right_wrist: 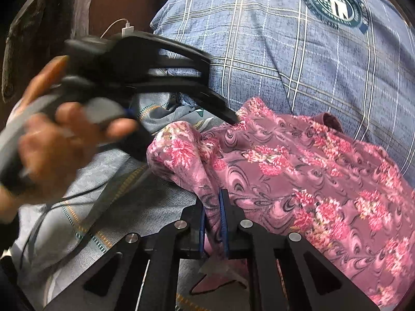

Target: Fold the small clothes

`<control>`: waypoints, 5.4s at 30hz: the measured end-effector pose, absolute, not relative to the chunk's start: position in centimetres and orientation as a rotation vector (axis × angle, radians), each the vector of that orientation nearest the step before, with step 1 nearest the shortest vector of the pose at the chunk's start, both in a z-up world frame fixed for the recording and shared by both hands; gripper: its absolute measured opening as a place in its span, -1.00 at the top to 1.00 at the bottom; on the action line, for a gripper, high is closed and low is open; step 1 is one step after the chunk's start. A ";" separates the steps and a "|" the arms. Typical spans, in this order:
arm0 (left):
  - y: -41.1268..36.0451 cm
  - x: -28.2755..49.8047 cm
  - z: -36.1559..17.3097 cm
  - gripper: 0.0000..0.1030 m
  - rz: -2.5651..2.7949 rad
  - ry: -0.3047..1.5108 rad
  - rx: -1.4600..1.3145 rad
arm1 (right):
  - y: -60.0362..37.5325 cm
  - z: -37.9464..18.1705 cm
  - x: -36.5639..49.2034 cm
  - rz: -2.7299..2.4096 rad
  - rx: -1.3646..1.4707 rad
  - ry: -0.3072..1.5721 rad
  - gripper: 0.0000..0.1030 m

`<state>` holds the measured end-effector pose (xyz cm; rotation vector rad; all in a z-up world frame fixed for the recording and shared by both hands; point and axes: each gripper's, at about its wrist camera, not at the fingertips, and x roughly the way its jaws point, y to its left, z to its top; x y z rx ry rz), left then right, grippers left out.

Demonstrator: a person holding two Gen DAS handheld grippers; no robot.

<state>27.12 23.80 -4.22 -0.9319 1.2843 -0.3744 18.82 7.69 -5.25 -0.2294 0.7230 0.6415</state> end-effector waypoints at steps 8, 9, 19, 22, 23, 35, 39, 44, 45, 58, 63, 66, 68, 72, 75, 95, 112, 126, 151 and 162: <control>21.6 31.2 -4.2 -0.22 -0.388 1.350 -0.860 | 6.4 -5.1 19.7 0.671 -0.118 0.738 0.82; 21.2 31.3 -4.0 -0.03 -0.379 1.350 -0.836 | 6.1 -5.0 19.8 0.674 -0.103 0.738 0.82; 19.3 29.7 -0.8 0.90 -0.362 1.286 -0.814 | 3.5 -3.6 19.6 0.694 0.028 0.719 0.88; 17.5 29.4 1.8 0.90 -0.391 1.251 -0.797 | 1.9 -2.6 19.4 0.690 0.077 0.704 0.89; 16.6 29.4 2.6 0.90 -0.402 1.246 -0.790 | 1.0 -2.2 19.4 0.685 0.103 0.695 0.89; 1.5 30.8 9.4 0.90 -0.465 1.242 -0.558 | -11.9 0.3 18.6 0.610 0.469 0.620 0.90; -4.4 31.7 8.4 0.90 -0.469 1.296 -0.472 | -17.9 -0.3 18.4 0.551 0.595 0.594 1.00; -11.8 33.1 4.2 0.89 -0.436 1.399 -0.351 | -23.9 -2.5 19.1 0.468 0.690 0.613 1.00; -13.0 33.4 3.2 0.89 -0.420 1.421 -0.345 | -24.9 -3.1 19.3 0.453 0.700 0.626 1.00; -14.7 31.1 4.8 0.32 -0.351 1.401 -0.191 | -29.9 -7.7 19.6 0.370 0.795 0.721 0.86; -5.8 30.9 6.3 0.31 -0.275 1.366 -0.314 | -27.7 -6.1 20.8 0.459 0.784 0.710 0.37; -0.8 30.7 5.9 0.31 -0.271 1.373 -0.469 | -25.1 -5.3 22.2 0.524 0.750 0.738 0.24; 1.3 29.9 6.5 0.31 -0.294 1.333 -0.521 | -23.4 -5.1 23.1 0.564 0.734 0.764 0.03; 4.6 28.4 7.7 0.31 -0.326 1.267 -0.534 | -19.0 -4.5 24.6 0.582 0.619 0.813 -0.15; 7.3 28.1 7.2 0.31 -0.323 1.264 -0.585 | -15.9 -3.8 25.6 0.553 0.493 0.820 -0.15; 11.4 30.3 5.2 -0.13 -0.435 1.322 -0.671 | -8.4 -3.9 26.6 0.475 0.354 0.915 -0.17; 5.4 25.9 6.2 0.88 -0.452 1.296 -0.220 | -15.3 -5.7 21.0 0.484 0.479 0.932 -0.20; 20.1 13.6 -0.4 0.89 -0.254 1.211 -0.702 | -9.3 -4.3 20.6 0.554 0.341 0.969 -0.20; 19.1 18.1 -0.1 0.16 -0.303 1.121 -0.557 | 5.1 -2.6 38.5 0.489 -0.058 0.949 0.88; 23.6 17.8 -0.4 0.24 -0.241 1.109 -0.711 | 3.7 -3.2 34.5 0.501 -0.017 0.947 0.30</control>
